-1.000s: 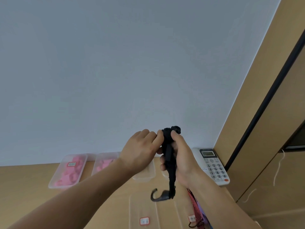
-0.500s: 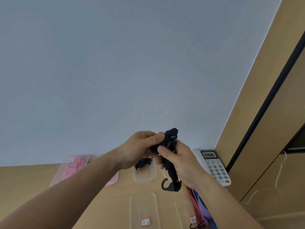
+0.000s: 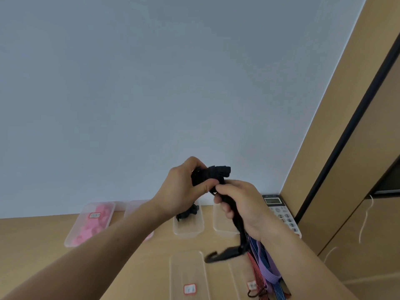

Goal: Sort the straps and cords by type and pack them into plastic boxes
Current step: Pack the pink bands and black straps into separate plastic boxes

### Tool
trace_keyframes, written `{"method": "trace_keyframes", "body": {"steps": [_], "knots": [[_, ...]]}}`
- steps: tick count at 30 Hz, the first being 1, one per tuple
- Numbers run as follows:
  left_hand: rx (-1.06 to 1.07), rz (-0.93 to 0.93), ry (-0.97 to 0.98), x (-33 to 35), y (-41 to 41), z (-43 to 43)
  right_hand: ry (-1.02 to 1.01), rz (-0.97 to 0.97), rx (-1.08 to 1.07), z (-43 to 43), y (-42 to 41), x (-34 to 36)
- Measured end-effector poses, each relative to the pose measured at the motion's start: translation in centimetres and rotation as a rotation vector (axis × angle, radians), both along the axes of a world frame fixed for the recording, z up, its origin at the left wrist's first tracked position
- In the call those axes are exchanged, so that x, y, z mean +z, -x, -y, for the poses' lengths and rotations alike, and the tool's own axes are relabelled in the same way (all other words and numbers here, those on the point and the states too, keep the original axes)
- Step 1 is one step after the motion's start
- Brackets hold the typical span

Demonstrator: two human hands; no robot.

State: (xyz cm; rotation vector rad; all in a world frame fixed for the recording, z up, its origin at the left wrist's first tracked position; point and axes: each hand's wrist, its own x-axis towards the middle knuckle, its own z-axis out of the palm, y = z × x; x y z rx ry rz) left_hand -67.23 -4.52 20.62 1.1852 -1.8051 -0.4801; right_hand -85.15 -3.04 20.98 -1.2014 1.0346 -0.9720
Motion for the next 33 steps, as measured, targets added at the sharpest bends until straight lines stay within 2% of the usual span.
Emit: {"method": "trace_keyframes", "body": {"steps": [2, 4, 6, 8, 12, 14, 16, 18, 22, 25, 28, 33], "knots": [[0.002, 0.145, 0.254, -0.6, 0.4, -0.1, -0.089, 0.157, 0.008, 0.0, -0.4, 0.1], [0.014, 0.302, 0.514, -1.1, 1.0, -0.1, -0.113, 0.124, -0.049, 0.2, -0.6, -0.1], [-0.015, 0.352, 0.627, -1.6, 1.3, 0.0, -0.078, 0.071, -0.108, 0.1, -0.6, -0.3], [-0.13, 0.18, 0.463, -1.7, 0.9, -0.2, -0.035, 0.112, -0.134, 0.0, -0.5, -0.4], [-0.238, -0.343, -0.293, -0.6, -0.3, -0.6, 0.114, 0.159, -0.096, -0.1, 0.1, -0.2], [-0.358, -0.435, -0.569, 0.3, -0.6, -0.3, 0.187, 0.14, -0.036, -0.3, 0.0, -0.1], [-0.512, -0.412, -0.643, 0.9, -0.8, -0.4, 0.22, 0.142, 0.0, -0.3, 0.0, -0.1], [-0.564, -0.434, -0.654, 1.1, -1.1, -0.4, 0.221, 0.141, 0.005, -0.2, 0.3, -0.2], [-0.563, -0.411, -0.622, 0.8, -1.8, -0.4, 0.232, 0.015, -0.016, 0.0, 0.6, -0.4], [-0.577, -0.387, -0.585, 0.9, -2.0, -0.7, 0.237, 0.001, 0.012, 0.0, 0.8, -0.5], [-0.423, -0.33, -0.461, 1.2, -1.8, -0.7, 0.186, 0.059, 0.033, 0.0, 0.7, -0.6], [-0.03, 0.156, 0.032, 0.5, -0.3, -0.9, 0.093, 0.058, -0.105, 0.2, -0.2, -0.5]]}}
